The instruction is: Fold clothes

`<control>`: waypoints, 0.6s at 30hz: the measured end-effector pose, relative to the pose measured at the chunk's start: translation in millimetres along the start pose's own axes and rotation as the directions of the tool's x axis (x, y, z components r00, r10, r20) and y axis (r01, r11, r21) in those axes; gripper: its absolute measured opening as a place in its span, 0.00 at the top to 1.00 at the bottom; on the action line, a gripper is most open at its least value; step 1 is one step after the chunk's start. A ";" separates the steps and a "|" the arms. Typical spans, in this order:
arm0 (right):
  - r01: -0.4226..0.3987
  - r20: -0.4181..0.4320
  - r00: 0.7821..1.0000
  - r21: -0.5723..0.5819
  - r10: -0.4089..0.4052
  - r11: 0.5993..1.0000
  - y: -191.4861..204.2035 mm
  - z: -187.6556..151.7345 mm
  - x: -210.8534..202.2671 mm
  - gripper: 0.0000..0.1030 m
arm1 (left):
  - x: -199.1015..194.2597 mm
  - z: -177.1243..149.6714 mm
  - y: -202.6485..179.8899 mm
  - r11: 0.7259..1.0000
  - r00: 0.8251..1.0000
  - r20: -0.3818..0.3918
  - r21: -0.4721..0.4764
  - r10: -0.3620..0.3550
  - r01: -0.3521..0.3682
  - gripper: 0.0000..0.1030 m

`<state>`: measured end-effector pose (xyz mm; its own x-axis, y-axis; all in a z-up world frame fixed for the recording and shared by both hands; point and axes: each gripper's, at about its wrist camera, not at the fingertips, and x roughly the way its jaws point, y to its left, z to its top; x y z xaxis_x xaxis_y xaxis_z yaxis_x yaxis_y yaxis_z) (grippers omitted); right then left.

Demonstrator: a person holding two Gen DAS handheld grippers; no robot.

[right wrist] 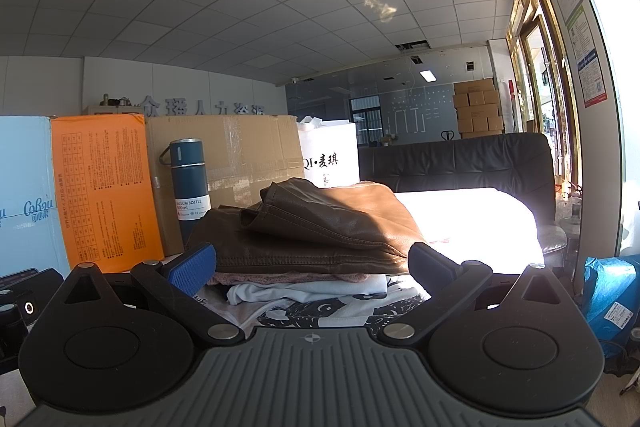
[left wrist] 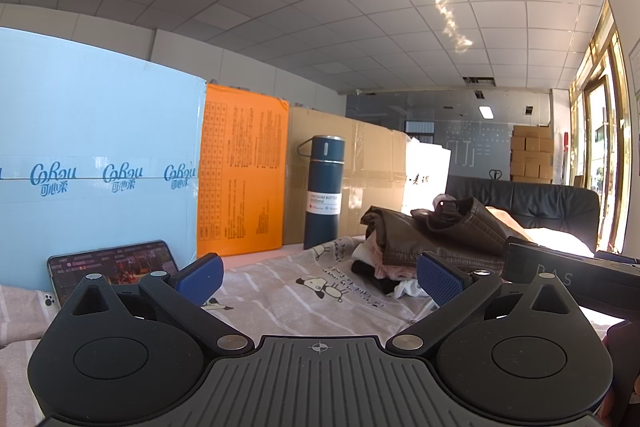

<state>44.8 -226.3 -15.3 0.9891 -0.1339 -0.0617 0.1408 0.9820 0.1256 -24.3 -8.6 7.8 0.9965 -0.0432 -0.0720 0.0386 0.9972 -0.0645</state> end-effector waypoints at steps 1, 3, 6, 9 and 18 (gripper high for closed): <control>0.000 0.000 1.000 0.000 0.000 1.000 0.0 0.0 0.0 0.00 | 0.1 -0.1 -0.1 1.000 1.000 0.000 0.000 0.000 0.000 0.00; 0.000 0.000 1.000 0.000 0.000 1.000 0.1 0.0 -0.1 0.00 | 0.1 -0.2 0.0 1.000 1.000 0.000 0.000 0.000 0.000 0.00; 0.000 0.000 1.000 0.000 0.000 1.000 0.2 -0.1 -0.1 0.00 | -0.3 -0.2 0.2 1.000 1.000 0.000 0.000 -0.001 0.001 0.00; 0.000 0.000 1.000 -0.001 0.000 1.000 0.6 0.0 0.2 0.00 | -1.0 -0.2 0.4 1.000 1.000 0.000 0.001 -0.001 0.001 0.00; -0.001 -0.002 1.000 -0.002 0.001 1.000 1.0 -0.4 1.0 0.00 | -2.1 -0.1 0.4 1.000 1.000 0.001 0.001 -0.001 0.001 0.00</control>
<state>45.8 -225.4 -15.6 0.9892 -0.1325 -0.0631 0.1395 0.9825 0.1235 -26.4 -8.2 7.8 0.9965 -0.0440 -0.0712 0.0394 0.9972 -0.0640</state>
